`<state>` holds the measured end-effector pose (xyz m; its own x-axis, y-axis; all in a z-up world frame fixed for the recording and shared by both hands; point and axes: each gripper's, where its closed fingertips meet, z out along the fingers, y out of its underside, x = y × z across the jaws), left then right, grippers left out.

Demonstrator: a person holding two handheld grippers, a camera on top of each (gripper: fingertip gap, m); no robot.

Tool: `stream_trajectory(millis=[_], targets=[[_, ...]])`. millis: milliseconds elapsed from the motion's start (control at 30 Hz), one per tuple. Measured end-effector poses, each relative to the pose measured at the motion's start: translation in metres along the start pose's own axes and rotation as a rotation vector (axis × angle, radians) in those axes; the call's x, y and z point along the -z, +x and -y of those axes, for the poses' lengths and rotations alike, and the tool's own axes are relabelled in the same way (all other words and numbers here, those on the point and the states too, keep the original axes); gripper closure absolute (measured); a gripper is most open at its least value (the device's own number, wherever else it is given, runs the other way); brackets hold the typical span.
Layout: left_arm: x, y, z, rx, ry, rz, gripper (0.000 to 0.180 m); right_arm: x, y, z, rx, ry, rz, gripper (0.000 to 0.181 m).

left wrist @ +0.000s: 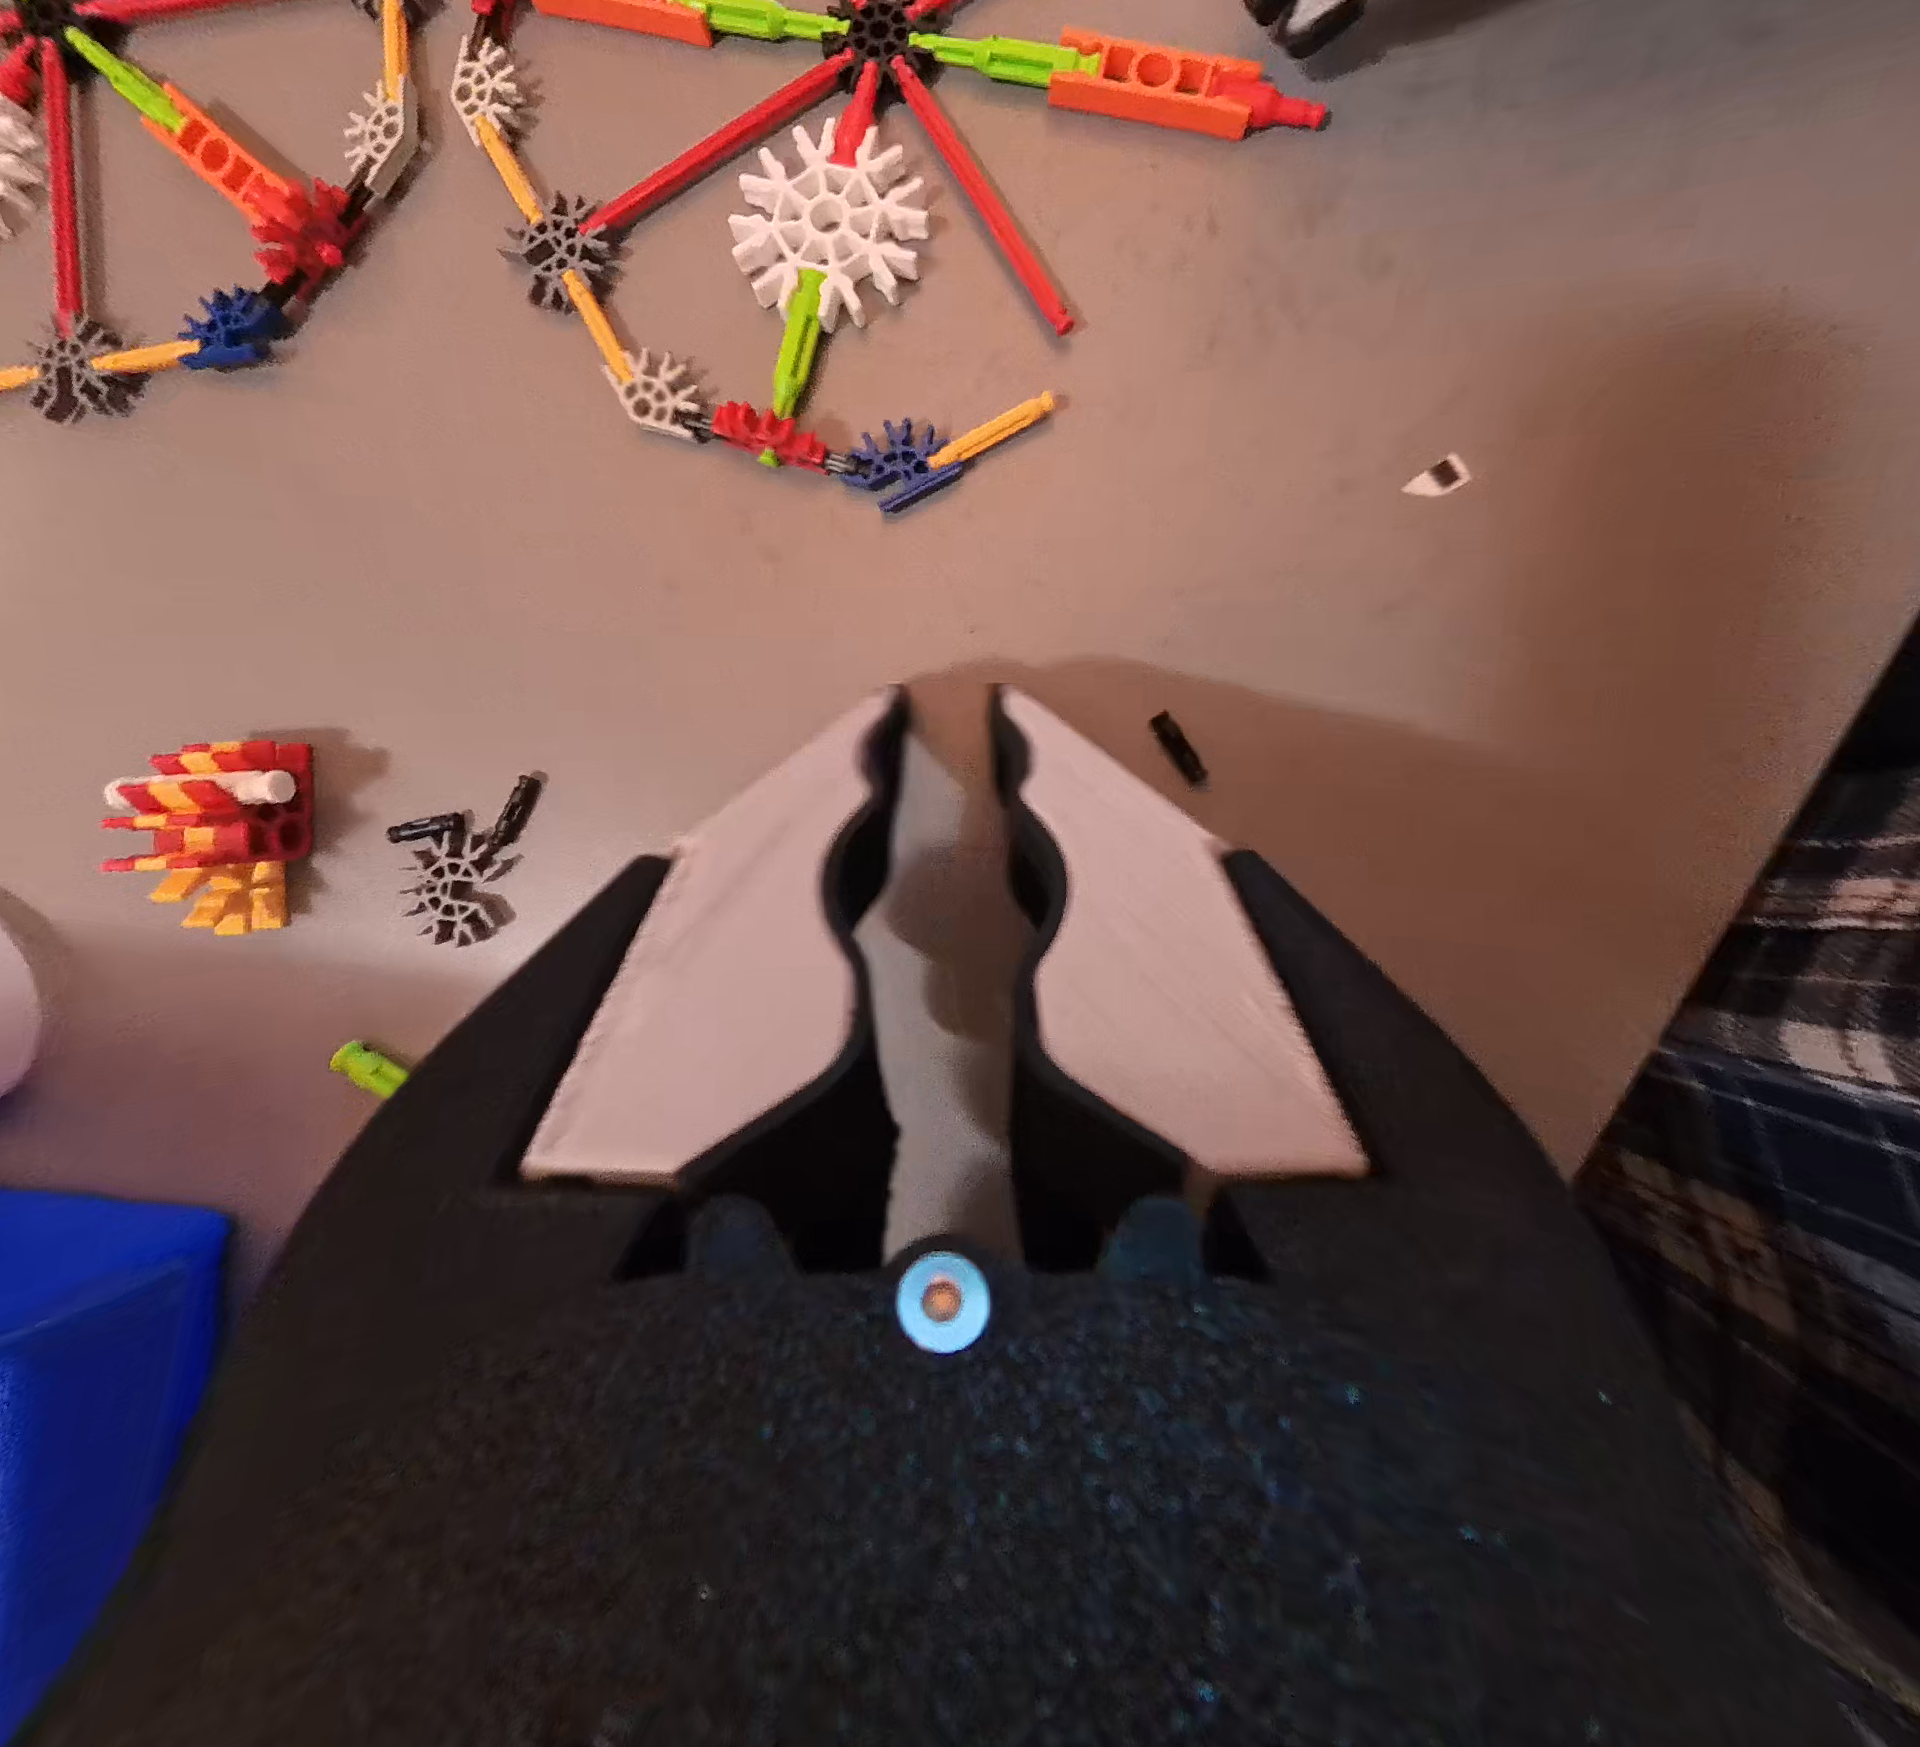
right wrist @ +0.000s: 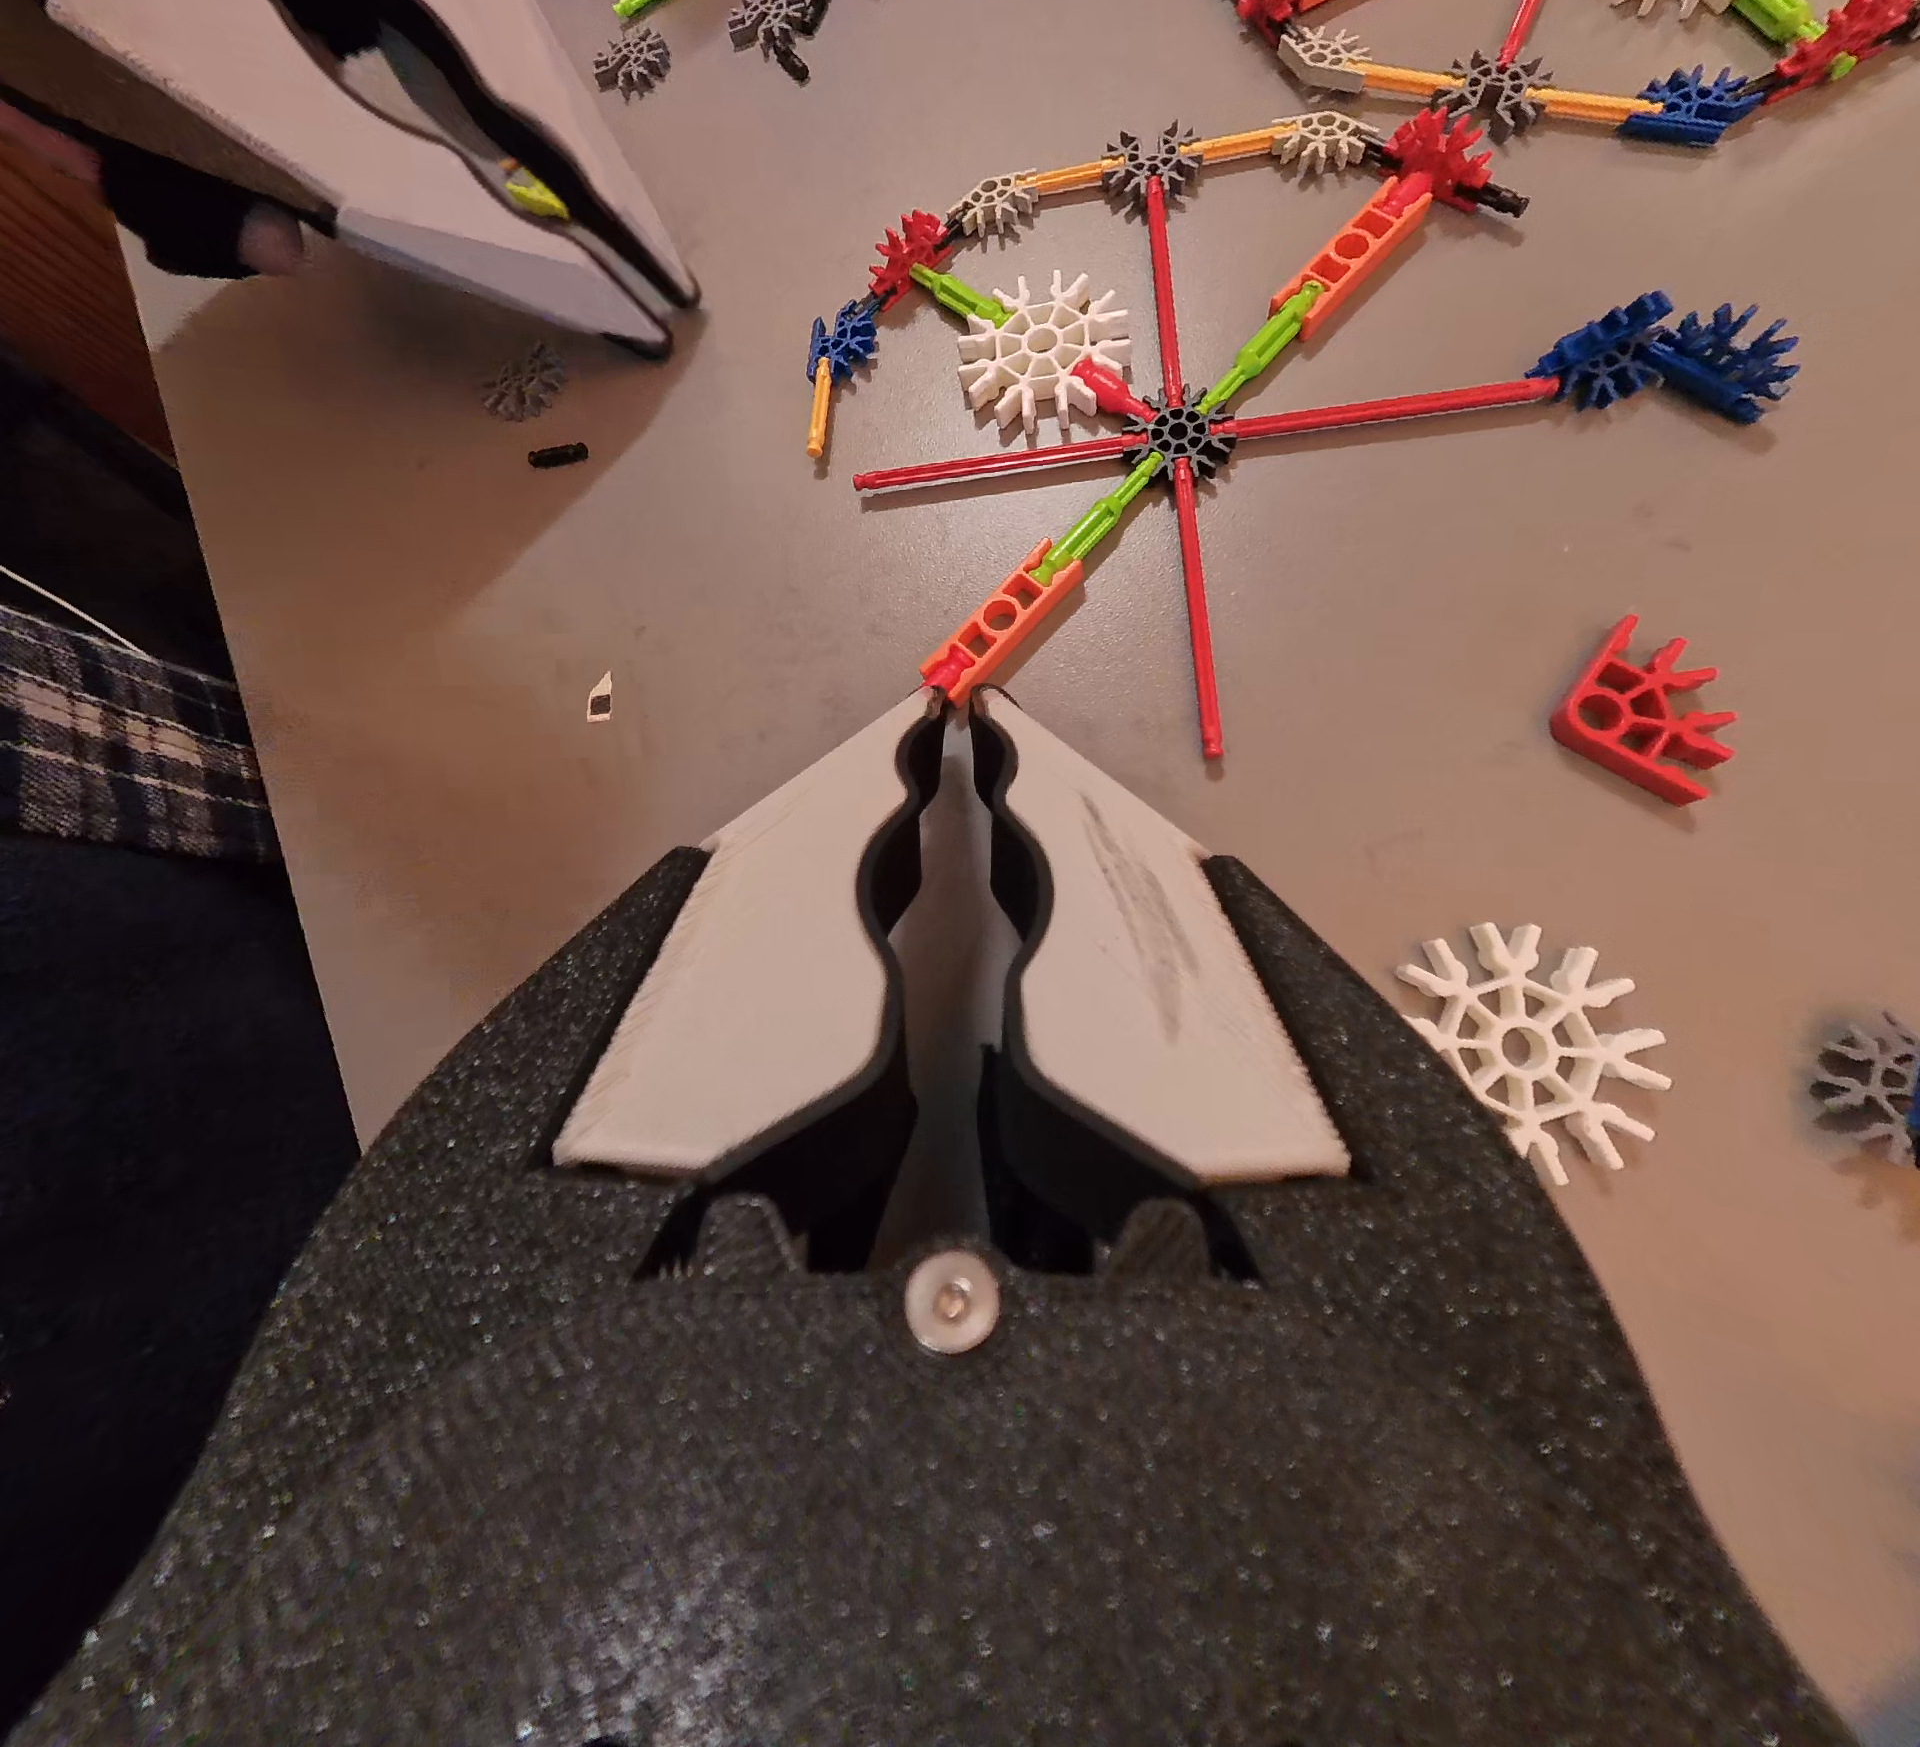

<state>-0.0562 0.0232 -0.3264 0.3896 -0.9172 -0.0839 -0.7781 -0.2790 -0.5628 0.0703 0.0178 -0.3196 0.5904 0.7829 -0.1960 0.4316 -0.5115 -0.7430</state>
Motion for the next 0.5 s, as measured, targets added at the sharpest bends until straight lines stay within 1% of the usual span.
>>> stream_trajectory(millis=[33, 67, 200, 267, 367, 433, 500], targets=[[0.002, 0.003, 0.002, 0.0, 0.002, -0.014, 0.149, 0.0, 0.0, 0.0, 0.0, -0.001, 0.001, 0.177], [0.006, 0.004, 0.005, 0.001, 0.013, -0.023, 0.144, 0.0, 0.0, 0.0, 0.0, -0.002, 0.003, 0.177], [0.047, -0.022, 0.022, 0.004, 0.094, 0.056, 0.147, 0.0, -0.001, -0.001, -0.001, -0.006, 0.007, 0.178], [0.075, -0.049, 0.02, 0.014, 0.097, 0.138, 0.147, 0.0, -0.001, -0.002, -0.003, -0.008, 0.01, 0.178], [0.117, -0.104, -0.006, 0.021, 0.022, 0.301, 0.15, 0.0, -0.002, -0.003, -0.005, -0.015, 0.016, 0.178], [0.144, -0.142, -0.034, 0.05, -0.06, 0.399, 0.15, 0.0, -0.002, -0.003, -0.007, -0.016, 0.019, 0.178], [0.167, -0.172, -0.058, 0.076, -0.121, 0.453, 0.154, 0.0, -0.002, -0.004, -0.008, -0.019, 0.02, 0.178]])
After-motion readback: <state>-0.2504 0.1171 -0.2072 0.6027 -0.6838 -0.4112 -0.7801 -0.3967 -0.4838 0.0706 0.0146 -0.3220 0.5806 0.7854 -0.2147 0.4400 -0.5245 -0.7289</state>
